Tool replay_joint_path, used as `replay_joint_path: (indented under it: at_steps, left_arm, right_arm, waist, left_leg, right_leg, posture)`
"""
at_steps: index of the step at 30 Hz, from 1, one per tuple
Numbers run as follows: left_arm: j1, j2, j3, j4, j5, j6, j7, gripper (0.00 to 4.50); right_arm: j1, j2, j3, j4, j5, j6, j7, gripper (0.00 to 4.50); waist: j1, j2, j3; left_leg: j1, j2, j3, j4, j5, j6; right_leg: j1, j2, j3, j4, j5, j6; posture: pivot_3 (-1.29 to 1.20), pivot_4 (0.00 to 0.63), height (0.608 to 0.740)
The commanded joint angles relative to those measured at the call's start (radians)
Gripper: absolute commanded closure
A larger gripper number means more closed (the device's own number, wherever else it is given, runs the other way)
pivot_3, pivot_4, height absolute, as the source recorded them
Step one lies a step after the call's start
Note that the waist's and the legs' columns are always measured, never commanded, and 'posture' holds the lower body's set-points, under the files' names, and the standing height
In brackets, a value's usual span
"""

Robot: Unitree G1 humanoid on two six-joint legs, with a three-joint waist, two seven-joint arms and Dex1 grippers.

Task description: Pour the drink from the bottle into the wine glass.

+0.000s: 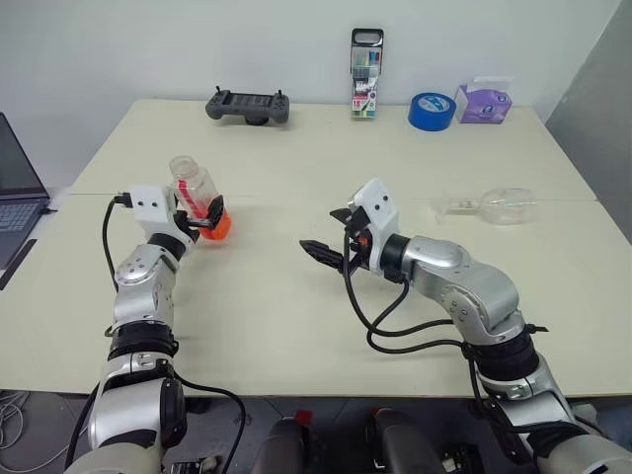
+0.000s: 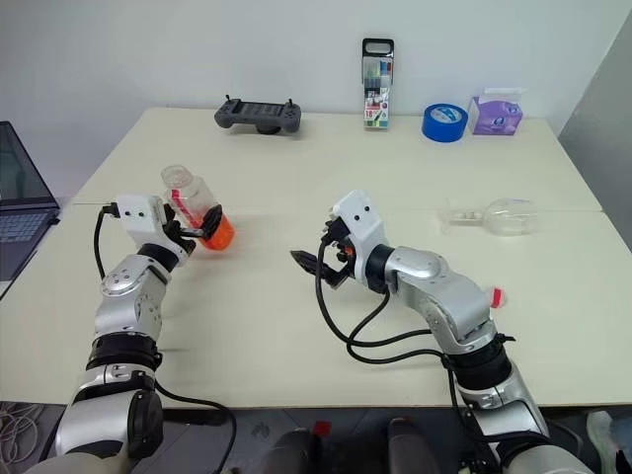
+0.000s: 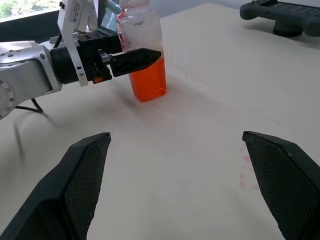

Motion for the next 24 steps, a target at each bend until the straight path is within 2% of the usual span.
replay_joint_path:
  at_steps: [1, 7, 11, 18, 21, 24]
  left_arm:
    - [0.008, 0.008, -0.002, -0.047, -0.001, 0.006, -0.008, 0.02]
    - [0.121, -0.003, -0.003, -0.170, -0.018, 0.065, -0.008, 0.02]
    - [0.257, -0.006, 0.020, -0.298, -0.040, 0.124, 0.004, 0.02]
    - [0.610, -0.037, 0.033, -0.642, -0.109, 0.233, -0.017, 0.02]
    - [0.777, -0.018, -0.056, -0.836, -0.099, 0.236, -0.106, 0.02]
    - [0.788, -0.016, -0.203, -0.975, -0.088, 0.273, -0.168, 0.02]
  right_arm:
    - [-0.013, 0.009, -0.025, -0.015, -0.008, -0.026, 0.006, 0.00]
    - [-0.004, 0.008, -0.059, 0.010, -0.027, -0.041, -0.007, 0.00]
    - [0.044, -0.005, -0.163, 0.055, -0.031, -0.060, -0.040, 0.00]
    - [0.177, -0.012, -0.348, 0.073, -0.029, -0.110, -0.129, 0.00]
    - [0.219, 0.048, -0.472, 0.057, 0.043, -0.099, -0.197, 0.00]
    - [0.199, 0.138, -0.628, 0.114, 0.139, -0.103, -0.299, 0.00]
  waist:
    - [0.000, 0.000, 0.000]
    - [-0.001, 0.000, 0.000]
    - [-0.001, 0.000, 0.000]
    - [-0.001, 0.000, 0.000]
    - [-0.002, 0.001, -0.001]
    - [0.004, 0.001, -0.001]
  left_leg:
    - [0.000, 0.000, 0.000, 0.000, 0.000, 0.000]
    - [0.000, 0.000, 0.001, 0.000, 0.000, 0.000]
    - [0.001, 0.001, 0.000, 0.000, 0.000, 0.000]
    - [0.001, 0.001, 0.002, -0.002, 0.000, 0.000]
    - [0.002, 0.002, 0.003, -0.002, 0.000, 0.000]
    - [0.004, 0.001, 0.003, -0.002, 0.000, 0.000]
  right_leg:
    - [0.000, 0.000, 0.000, 0.000, 0.000, 0.000]
    - [0.000, 0.000, 0.001, 0.000, 0.000, 0.000]
    - [0.001, 0.000, 0.003, 0.000, 0.000, 0.000]
    - [0.000, -0.001, 0.006, -0.001, 0.000, 0.000]
    - [0.001, -0.001, 0.007, 0.000, 0.000, 0.000]
    - [0.003, 0.000, 0.008, 0.000, 0.000, 0.000]
  posture:
    - [0.00, 0.150, 0.740]
    - [0.00, 0.150, 0.740]
    - [0.00, 0.150, 0.740]
    - [0.00, 0.150, 0.740]
    - [0.00, 0.150, 0.740]
    - [0.00, 0.150, 0.740]
